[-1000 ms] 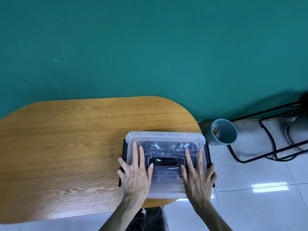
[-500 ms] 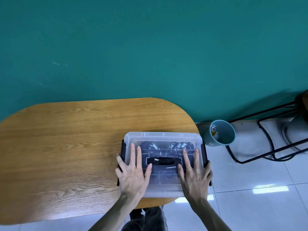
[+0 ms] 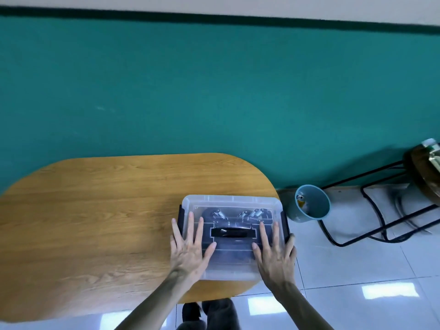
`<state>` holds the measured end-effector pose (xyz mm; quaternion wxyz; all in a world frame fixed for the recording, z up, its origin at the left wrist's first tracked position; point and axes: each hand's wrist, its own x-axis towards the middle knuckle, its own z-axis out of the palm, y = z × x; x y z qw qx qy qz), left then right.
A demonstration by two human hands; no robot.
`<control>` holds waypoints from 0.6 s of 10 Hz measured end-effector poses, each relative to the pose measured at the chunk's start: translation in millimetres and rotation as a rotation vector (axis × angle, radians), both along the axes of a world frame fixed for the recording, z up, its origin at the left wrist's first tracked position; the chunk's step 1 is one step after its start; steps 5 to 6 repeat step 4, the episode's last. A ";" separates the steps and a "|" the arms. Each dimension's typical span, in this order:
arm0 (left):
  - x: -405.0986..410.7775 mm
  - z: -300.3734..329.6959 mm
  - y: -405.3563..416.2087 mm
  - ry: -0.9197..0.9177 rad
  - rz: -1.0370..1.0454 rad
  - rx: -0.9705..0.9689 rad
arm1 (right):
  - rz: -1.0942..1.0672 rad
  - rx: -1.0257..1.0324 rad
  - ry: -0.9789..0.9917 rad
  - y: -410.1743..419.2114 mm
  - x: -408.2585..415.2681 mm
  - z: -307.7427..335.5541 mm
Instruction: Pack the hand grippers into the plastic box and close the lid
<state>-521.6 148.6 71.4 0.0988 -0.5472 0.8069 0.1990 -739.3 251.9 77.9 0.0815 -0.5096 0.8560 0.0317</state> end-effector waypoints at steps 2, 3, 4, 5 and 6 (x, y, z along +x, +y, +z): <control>22.4 15.7 -1.2 -0.014 -0.137 0.068 | 0.066 0.082 -0.018 20.7 -2.2 9.8; 22.1 34.4 -8.2 -0.045 -0.134 0.121 | 0.035 0.153 -0.065 17.6 -7.4 17.4; 14.7 65.8 -13.5 -0.053 -0.116 0.120 | 0.112 0.109 -0.069 4.9 -1.8 25.0; 14.7 65.8 -13.5 -0.053 -0.116 0.120 | 0.112 0.109 -0.069 4.9 -1.8 25.0; 14.7 65.8 -13.5 -0.053 -0.116 0.120 | 0.112 0.109 -0.069 4.9 -1.8 25.0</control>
